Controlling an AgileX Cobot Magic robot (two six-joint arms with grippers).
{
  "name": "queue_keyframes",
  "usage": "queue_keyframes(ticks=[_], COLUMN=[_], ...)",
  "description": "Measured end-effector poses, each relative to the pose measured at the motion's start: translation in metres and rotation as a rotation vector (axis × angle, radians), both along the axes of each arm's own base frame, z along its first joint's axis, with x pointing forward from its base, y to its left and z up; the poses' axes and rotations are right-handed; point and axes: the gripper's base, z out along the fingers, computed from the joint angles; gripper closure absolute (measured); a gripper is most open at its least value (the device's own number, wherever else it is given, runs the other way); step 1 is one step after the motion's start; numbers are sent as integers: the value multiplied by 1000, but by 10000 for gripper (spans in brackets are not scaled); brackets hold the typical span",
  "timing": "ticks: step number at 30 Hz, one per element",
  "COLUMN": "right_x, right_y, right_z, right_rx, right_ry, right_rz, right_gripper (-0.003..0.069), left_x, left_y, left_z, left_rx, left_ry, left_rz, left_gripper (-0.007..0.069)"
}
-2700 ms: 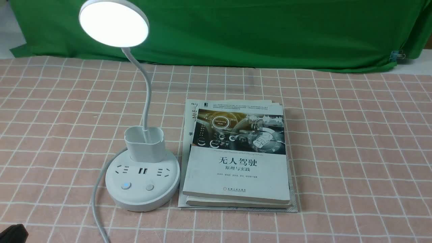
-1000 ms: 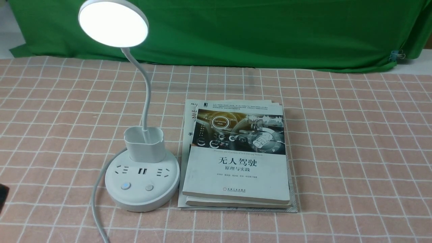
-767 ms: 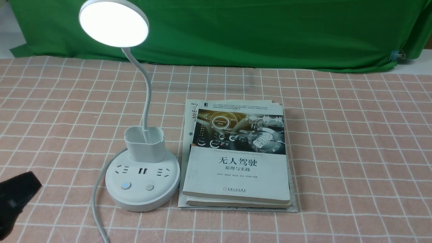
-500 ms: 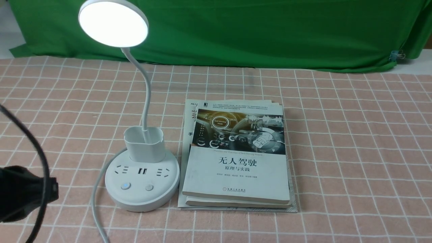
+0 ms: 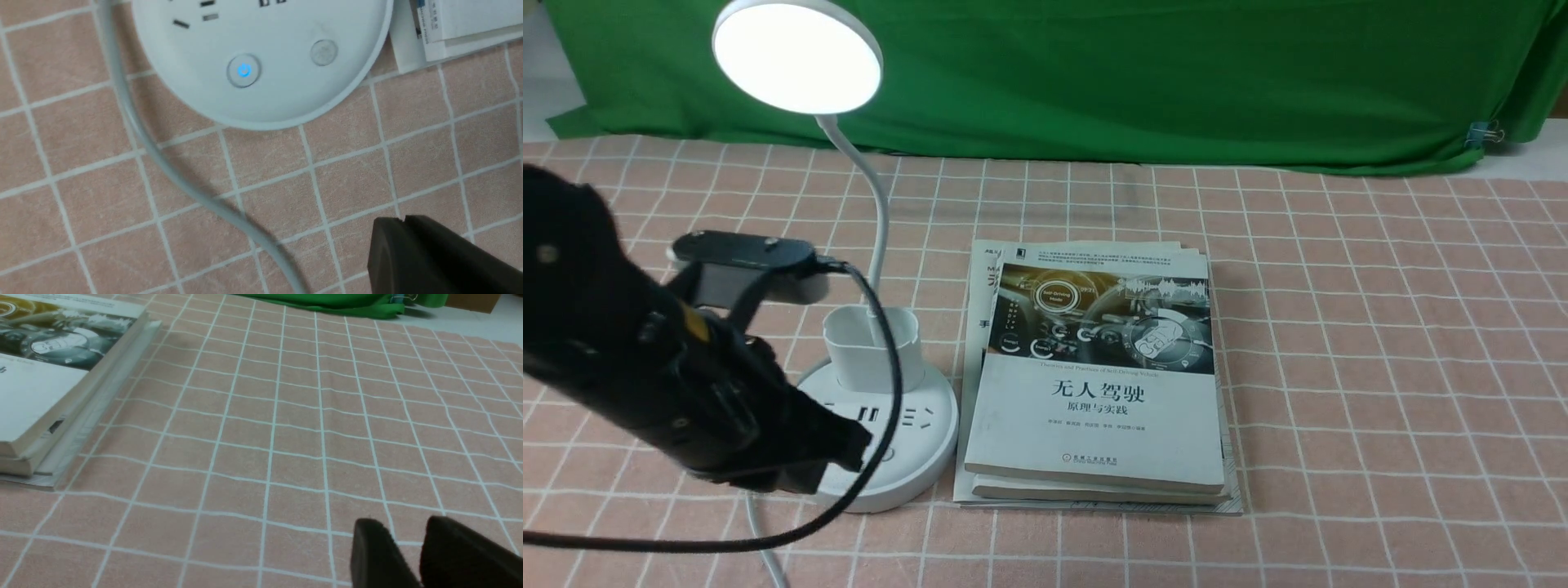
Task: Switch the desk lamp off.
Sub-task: Use the left arm to press the button switch on the lamp holder
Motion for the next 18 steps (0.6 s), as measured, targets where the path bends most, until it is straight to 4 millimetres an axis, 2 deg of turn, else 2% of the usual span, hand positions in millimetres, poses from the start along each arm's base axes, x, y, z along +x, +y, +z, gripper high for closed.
queue_keyframes(ticks=[4, 5, 10, 18], right_x=[0, 0, 0, 0], right_y=[0, 0, 0, 0], right_z=[0, 0, 0, 0], right_rx=[0, 0, 0, 0], right_ry=[0, 0, 0, 0], right_rz=[0, 0, 0, 0], right_gripper=[419, 419, 419, 419], left_x=[15, 24, 45, 72], left_y=[-18, -24, -31, -38], left_z=[-5, -10, -21, -51], left_rx=[33, 51, 92, 173], left_ry=[15, 28, 44, 107], left_rz=[-47, -51, -53, -75], left_gripper=[619, 619, 619, 619])
